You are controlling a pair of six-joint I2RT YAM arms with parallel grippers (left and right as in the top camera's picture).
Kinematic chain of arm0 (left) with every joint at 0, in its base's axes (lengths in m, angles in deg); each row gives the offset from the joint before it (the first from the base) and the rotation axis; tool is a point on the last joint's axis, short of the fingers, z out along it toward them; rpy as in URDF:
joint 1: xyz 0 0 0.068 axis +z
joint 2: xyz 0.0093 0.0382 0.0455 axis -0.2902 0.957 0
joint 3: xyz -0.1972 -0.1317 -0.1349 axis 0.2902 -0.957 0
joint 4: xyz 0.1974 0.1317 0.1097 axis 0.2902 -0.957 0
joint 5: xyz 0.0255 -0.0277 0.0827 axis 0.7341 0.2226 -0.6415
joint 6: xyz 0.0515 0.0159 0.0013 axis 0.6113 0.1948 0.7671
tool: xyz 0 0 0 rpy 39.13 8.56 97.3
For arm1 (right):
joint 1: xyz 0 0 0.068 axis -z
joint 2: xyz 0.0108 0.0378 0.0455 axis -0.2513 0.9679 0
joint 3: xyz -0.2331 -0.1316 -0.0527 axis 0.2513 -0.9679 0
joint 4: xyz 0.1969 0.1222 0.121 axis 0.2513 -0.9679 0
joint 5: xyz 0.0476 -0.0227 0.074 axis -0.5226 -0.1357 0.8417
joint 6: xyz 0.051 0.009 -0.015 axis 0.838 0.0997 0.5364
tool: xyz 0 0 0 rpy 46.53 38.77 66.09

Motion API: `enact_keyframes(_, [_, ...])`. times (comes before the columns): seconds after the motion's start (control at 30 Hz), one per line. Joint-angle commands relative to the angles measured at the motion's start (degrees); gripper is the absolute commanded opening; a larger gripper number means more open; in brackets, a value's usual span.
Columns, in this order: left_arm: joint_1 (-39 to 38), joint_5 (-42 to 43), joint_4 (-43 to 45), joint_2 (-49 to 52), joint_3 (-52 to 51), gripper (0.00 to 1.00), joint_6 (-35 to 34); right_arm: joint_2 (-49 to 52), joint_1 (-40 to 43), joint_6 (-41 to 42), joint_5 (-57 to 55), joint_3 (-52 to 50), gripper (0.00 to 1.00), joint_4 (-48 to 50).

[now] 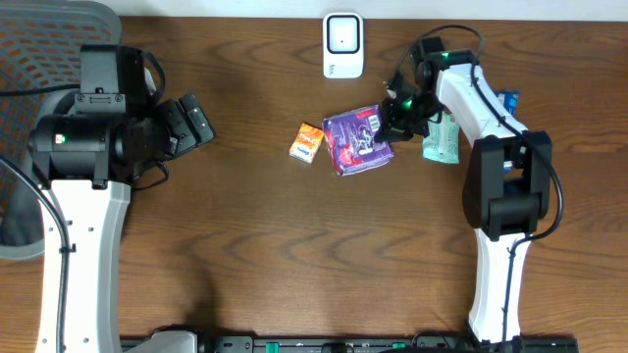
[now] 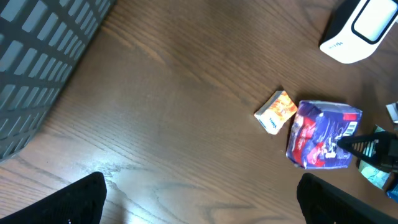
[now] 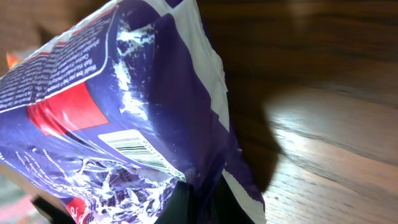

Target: Scan the item barcode

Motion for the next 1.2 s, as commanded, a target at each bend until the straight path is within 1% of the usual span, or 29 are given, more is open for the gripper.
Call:
enact_keyframes(0.0, [0.24, -0.37, -0.17, -0.09, 0.0, 0.98, 0.17, -2.97, 2.45, 7.39, -6.29, -0.72, 0.01, 0.37])
enact_keyframes(0.2, [0.24, -0.37, -0.2, -0.09, 0.0, 0.98, 0.15, -3.87, 2.82, 7.48, -7.74, -0.72, 0.01, -0.13])
enact_keyframes(0.3, [0.24, -0.37, -0.17, -0.09, 0.0, 0.98, 0.17, -3.87, 2.75, 12.59, -14.34, -0.72, 0.01, -0.55])
enact_keyframes(0.43, [0.24, -0.37, -0.17, -0.09, 0.0, 0.98, 0.17, -3.91, 2.99, 14.86, -14.78, -0.72, 0.01, -0.26])
enact_keyframes(0.5, [0.24, -0.37, -0.2, -0.09, 0.0, 0.98, 0.17, -4.13, 3.13, 14.84, -14.8, -0.72, 0.08, -0.61])
enact_keyframes(0.6, [0.24, -0.37, -0.17, -0.09, 0.0, 0.98, 0.17, -4.68, 2.95, 14.84, -14.58, -0.72, 0.11, -0.74])
enact_keyframes(0.63, [0.24, -0.37, -0.2, -0.09, 0.0, 0.98, 0.17, -5.38, 2.69, 14.84, -14.38, -0.72, 0.17, -0.7])
enact_keyframes(0.67, [0.24, -0.37, -0.2, -0.09, 0.0, 0.98, 0.17, -5.75, 2.62, 14.84, -14.38, -0.72, 0.19, -0.72])
enact_keyframes(0.7, [0.24, -0.37, -0.17, -0.09, 0.0, 0.98, 0.17, -6.56, 2.51, 14.84, -14.38, -0.72, 0.24, -0.74])
enact_keyframes(0.77, [0.24, -0.39, -0.17, -0.09, 0.0, 0.98, 0.17, -8.28, 2.49, 14.84, -14.4, -0.72, 0.3, -0.74])
enact_keyframes(0.8, [0.24, -0.37, -0.2, -0.09, 0.0, 0.98, 0.17, -9.79, 2.49, 14.84, -14.4, -0.72, 0.35, -0.72])
enact_keyframes(0.87, [0.24, -0.37, -0.17, -0.09, 0.0, 0.98, 0.17, -11.39, 2.49, 14.84, -14.4, -0.72, 0.36, -0.79])
enact_keyframes(0.93, [0.24, -0.37, -0.17, -0.09, 0.0, 0.98, 0.17, -13.33, 2.36, 14.84, -14.4, -0.72, 0.41, -1.05])
enact_keyframes(1.03, [0.24, -0.37, -0.2, -0.09, 0.0, 0.98, 0.17, -15.37, 1.51, 14.82, -14.27, -0.72, 0.52, -1.14])
enact_keyframes(1.07, [0.24, -0.37, -0.17, -0.09, 0.0, 0.98, 0.17, -15.65, 1.03, 14.69, -13.86, -0.72, 0.54, -1.03])
enact_keyframes(1.17, [0.24, -0.37, -0.2, -0.09, 0.0, 0.98, 0.17, -15.63, -2.49, 10.69, -8.46, -0.72, 0.54, 0.46])
